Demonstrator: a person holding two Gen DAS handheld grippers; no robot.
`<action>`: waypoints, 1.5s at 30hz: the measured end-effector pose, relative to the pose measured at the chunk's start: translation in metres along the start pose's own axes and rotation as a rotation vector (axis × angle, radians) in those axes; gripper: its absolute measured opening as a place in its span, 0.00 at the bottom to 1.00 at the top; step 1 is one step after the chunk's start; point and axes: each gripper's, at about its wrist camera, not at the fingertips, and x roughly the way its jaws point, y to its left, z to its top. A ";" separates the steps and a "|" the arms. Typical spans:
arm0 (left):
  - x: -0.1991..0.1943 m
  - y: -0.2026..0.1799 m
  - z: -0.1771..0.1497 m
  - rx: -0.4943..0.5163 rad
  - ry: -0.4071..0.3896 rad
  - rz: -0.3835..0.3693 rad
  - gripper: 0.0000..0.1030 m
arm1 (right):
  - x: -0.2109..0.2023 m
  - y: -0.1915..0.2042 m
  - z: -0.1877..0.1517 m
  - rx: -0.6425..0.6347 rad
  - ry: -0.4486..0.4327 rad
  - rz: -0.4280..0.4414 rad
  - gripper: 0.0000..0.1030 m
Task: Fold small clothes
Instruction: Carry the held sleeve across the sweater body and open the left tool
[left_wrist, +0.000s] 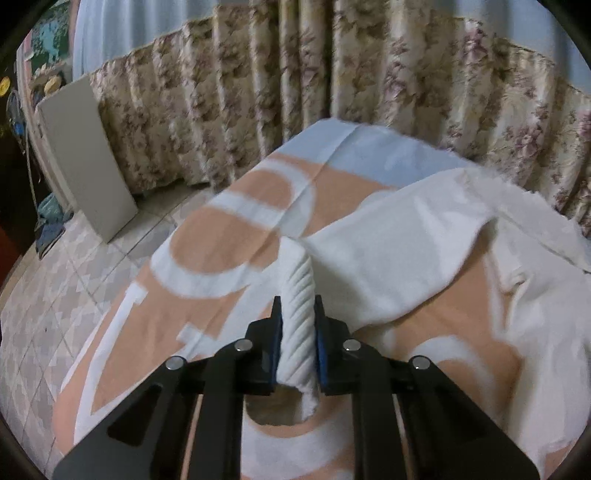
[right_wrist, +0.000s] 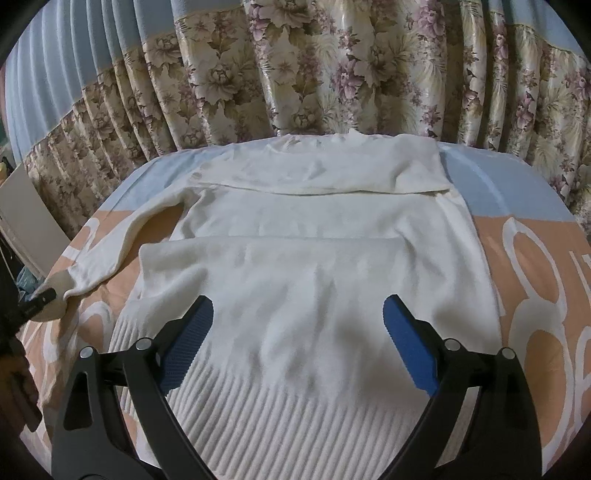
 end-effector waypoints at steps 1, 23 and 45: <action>-0.004 -0.007 0.005 0.007 -0.011 -0.007 0.15 | 0.000 -0.002 0.001 0.002 -0.002 0.000 0.91; 0.008 -0.249 0.086 0.208 -0.091 -0.078 0.15 | 0.014 -0.086 0.099 -0.073 -0.166 -0.273 0.91; 0.075 -0.471 0.068 0.395 -0.045 -0.196 0.15 | 0.078 -0.222 0.126 -0.005 -0.094 -0.449 0.91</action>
